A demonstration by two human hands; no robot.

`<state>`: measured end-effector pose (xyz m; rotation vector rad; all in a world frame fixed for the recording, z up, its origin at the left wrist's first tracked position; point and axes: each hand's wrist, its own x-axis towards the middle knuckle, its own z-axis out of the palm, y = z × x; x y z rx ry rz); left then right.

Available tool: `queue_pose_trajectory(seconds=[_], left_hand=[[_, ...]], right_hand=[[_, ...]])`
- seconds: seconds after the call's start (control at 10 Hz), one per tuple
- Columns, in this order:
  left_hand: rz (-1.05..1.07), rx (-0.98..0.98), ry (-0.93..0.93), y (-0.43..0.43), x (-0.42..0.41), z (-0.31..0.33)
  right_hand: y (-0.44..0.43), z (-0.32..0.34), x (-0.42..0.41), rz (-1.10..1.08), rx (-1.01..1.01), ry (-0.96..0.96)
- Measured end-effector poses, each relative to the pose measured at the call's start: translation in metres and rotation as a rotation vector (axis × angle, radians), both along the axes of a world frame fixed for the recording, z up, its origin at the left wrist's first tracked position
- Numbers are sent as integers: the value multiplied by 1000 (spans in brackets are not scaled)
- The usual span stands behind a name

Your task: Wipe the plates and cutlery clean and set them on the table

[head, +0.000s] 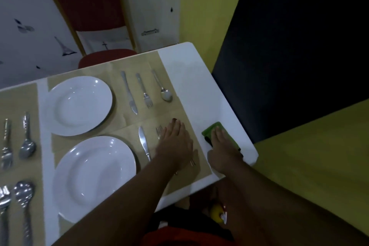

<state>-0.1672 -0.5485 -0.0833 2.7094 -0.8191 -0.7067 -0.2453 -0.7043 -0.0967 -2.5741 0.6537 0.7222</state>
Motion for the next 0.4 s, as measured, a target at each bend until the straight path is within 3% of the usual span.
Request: queue_pose_trajectory(seconds=[0.1,0.2,0.4], left_hand=[[15,32,6,8,1,-1],[20,17,5,24,15,10],[171,47,-174,83,80,65]], right_hand=[[11,7,13,-52,-30,-71],[32,24,35,103,-76,-116],[83,91,113,351,-53,-346]])
